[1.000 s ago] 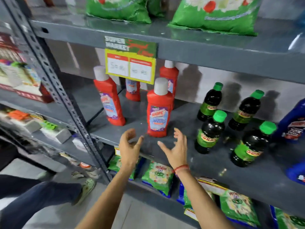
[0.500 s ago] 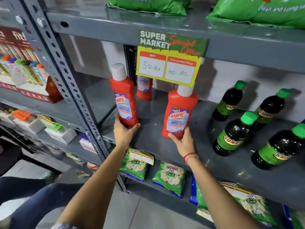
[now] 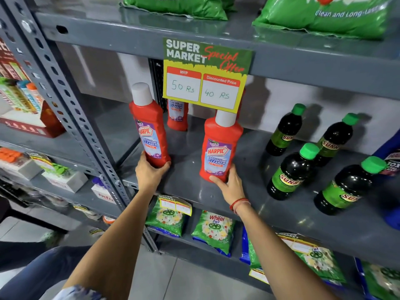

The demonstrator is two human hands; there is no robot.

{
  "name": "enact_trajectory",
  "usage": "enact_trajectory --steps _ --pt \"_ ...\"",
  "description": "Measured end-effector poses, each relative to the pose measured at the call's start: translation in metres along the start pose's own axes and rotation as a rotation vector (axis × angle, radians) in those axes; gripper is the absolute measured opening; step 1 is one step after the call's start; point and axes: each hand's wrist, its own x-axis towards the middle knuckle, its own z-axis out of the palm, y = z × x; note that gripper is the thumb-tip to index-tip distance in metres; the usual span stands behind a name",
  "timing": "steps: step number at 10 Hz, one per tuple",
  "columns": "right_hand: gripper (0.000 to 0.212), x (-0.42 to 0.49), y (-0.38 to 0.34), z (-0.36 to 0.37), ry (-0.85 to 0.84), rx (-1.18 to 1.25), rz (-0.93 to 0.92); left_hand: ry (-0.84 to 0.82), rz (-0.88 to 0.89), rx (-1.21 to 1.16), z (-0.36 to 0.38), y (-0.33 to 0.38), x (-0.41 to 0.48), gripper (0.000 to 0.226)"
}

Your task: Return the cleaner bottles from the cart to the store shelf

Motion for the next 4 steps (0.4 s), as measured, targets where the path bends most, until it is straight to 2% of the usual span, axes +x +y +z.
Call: enact_trajectory --steps 2,3,4 --pt "0.059 -0.007 -0.003 -0.002 0.056 -0.047 -0.002 -0.017 -0.025 0.022 -0.001 0.006 -0.006 0.076" --pt "0.06 -0.024 -0.014 -0.008 0.116 -0.013 -0.007 0.008 -0.052 -0.025 -0.003 0.012 -0.019 0.062" --pt "0.047 -0.04 -0.025 -0.023 0.21 0.029 -0.068 0.074 -0.037 -0.136 -0.001 0.018 -0.043 0.042"
